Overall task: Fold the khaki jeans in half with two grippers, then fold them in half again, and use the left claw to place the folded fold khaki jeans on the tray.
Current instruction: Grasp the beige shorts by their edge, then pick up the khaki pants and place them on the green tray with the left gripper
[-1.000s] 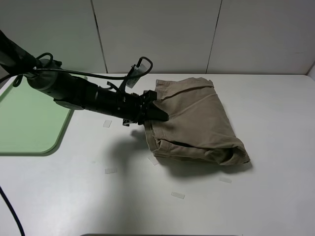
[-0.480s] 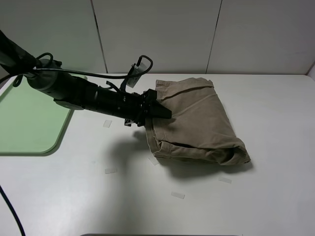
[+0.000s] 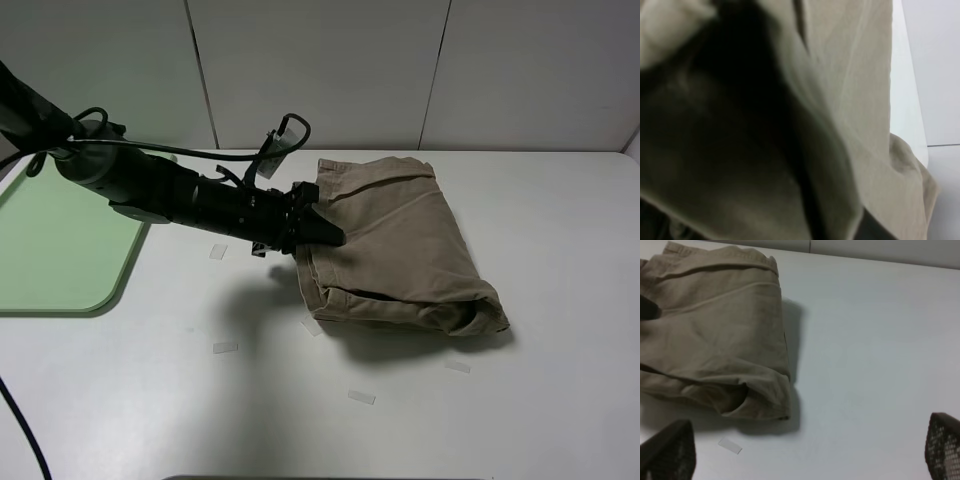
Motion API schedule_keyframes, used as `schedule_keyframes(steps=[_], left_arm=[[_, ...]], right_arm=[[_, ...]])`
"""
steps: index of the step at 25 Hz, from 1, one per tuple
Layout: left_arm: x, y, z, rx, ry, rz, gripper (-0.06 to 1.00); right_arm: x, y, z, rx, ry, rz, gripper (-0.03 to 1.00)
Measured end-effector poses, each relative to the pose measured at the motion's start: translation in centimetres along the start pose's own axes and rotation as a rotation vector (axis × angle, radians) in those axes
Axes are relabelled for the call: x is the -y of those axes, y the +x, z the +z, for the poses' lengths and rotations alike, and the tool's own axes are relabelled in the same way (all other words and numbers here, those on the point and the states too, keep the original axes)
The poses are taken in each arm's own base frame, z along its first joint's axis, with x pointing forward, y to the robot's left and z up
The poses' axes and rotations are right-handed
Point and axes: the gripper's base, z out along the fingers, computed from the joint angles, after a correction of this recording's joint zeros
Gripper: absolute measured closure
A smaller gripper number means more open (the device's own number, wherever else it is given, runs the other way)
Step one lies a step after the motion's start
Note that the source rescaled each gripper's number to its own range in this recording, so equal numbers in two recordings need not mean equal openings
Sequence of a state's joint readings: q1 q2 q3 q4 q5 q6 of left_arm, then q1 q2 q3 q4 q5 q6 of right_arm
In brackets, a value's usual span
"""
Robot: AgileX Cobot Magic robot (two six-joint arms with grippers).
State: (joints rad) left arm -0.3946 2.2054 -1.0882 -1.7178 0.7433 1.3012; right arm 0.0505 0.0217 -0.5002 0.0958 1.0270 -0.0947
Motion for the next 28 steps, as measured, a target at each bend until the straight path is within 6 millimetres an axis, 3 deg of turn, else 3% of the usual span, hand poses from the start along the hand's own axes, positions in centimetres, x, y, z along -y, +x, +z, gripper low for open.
schedule_keyframes(steps=[7, 15, 28], left_arm=[[0.3, -0.2, -0.2, 0.008, -0.002, 0.008, 0.94], [2.7, -2.6, -3.1, -0.052, -0.046, 0.138, 0.94], [3.5, -5.2, -6.4, -0.276, -0.207, 0.242, 0.94]], right_arm=[[0.0, 0.0, 0.0, 0.0, 0.0, 0.0, -0.03], [0.0, 0.0, 0.0, 0.0, 0.0, 0.0, -0.03], [0.0, 0.0, 0.0, 0.0, 0.0, 0.0, -0.03]])
